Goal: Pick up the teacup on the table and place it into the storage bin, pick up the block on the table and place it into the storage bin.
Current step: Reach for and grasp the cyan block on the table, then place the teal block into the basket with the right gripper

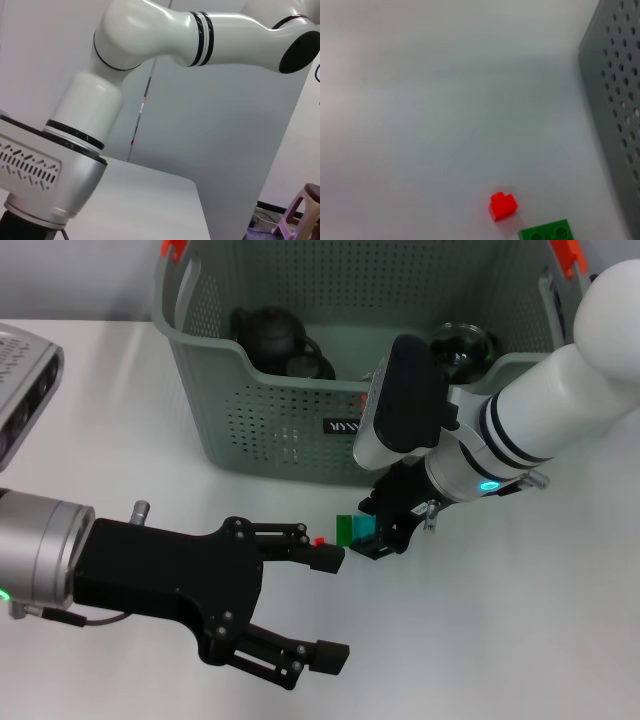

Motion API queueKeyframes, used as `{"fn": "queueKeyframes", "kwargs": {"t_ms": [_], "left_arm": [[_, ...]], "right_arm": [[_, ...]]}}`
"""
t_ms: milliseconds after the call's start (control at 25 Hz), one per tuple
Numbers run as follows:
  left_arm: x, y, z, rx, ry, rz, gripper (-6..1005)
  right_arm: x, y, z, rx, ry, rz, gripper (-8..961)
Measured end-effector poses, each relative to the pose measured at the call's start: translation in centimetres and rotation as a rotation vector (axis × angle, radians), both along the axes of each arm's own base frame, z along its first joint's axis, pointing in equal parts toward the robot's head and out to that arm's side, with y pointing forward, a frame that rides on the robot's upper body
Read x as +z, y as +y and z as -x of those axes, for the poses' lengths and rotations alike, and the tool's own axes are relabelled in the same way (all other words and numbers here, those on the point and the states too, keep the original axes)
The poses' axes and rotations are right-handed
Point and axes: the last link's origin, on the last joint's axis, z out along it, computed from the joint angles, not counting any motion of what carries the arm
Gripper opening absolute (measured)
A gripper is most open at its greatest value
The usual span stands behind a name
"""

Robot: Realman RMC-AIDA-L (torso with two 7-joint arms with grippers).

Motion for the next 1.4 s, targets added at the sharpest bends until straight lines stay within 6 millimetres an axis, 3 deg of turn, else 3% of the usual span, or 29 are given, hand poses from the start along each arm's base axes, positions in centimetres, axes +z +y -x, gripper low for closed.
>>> {"fn": "queueKeyframes", "kwargs": {"t_ms": [360, 1400], "left_arm": [[0.01, 0.01, 0.00, 0.005, -0.002, 0.001, 931], [0.09, 0.07, 0.01, 0.010, -0.006, -0.004, 930]], "right_arm": [[0.01, 0.05, -0.11, -0.001, 0.001, -0.007, 540], [0.09, -0.02, -0.29, -0.001, -0.009, 0.000, 528]]}}
